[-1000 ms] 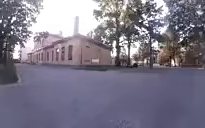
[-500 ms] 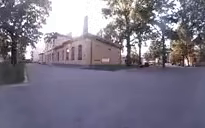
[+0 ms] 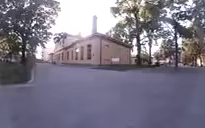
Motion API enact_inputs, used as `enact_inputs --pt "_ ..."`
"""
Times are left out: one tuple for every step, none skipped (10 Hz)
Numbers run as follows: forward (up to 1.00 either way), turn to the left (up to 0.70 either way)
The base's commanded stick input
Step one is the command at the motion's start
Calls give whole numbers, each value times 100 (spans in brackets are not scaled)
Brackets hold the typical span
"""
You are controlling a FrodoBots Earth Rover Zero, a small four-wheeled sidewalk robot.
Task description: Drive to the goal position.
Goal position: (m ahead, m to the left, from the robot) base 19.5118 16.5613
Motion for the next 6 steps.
enact_inputs --pt "70 0" --pt "70 0" --pt "70 0" --pt "70 0" --pt "70 0" --pt "70 0"
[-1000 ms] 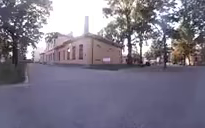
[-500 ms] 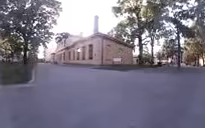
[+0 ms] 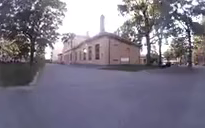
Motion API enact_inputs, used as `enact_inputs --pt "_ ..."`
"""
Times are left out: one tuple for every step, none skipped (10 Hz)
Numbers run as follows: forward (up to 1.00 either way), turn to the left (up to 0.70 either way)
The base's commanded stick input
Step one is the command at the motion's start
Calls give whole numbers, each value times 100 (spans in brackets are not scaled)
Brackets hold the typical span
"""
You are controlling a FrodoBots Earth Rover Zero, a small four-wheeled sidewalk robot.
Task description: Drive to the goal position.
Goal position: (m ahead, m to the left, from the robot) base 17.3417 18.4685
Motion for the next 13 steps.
enact_inputs --pt "70 0" --pt "70 0" --pt "70 0" --pt "70 0" --pt "70 0" --pt "70 0" --pt "70 0" --pt "70 0" --pt "70 0" --pt "70 0" --pt "70 0" --pt "70 0" --pt "70 0"
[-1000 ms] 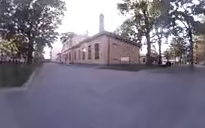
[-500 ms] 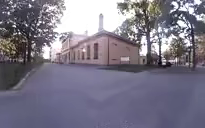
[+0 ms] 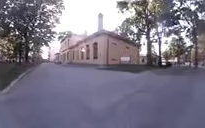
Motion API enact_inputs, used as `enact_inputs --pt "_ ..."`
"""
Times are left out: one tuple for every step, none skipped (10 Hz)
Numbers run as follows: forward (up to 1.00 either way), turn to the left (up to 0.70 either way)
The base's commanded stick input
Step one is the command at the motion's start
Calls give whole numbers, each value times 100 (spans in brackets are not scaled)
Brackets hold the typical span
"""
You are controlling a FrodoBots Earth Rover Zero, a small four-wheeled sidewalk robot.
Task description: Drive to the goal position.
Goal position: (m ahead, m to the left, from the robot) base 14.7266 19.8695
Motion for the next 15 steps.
enact_inputs --pt "70 0" --pt "70 0" --pt "70 0" --pt "70 0" --pt "70 0" --pt "70 0" --pt "70 0" --pt "70 28" --pt "70 35" --pt "70 35" --pt "70 35" --pt "70 35" --pt "70 35" --pt "70 35" --pt "70 35"
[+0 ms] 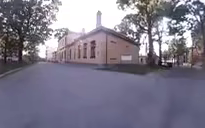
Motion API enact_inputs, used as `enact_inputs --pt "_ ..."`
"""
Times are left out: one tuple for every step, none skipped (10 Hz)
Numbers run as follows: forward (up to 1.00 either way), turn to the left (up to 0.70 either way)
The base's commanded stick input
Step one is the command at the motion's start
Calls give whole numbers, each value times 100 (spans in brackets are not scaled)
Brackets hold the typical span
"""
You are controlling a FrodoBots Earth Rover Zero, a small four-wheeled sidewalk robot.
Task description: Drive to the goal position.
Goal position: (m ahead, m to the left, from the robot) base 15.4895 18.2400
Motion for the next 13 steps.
enact_inputs --pt "70 35" --pt "70 35" --pt "70 35" --pt "70 35" --pt "70 35" --pt "70 35" --pt "70 1" --pt "70 0" --pt "70 0" --pt "70 0" --pt "70 0" --pt "70 0" --pt "70 0"
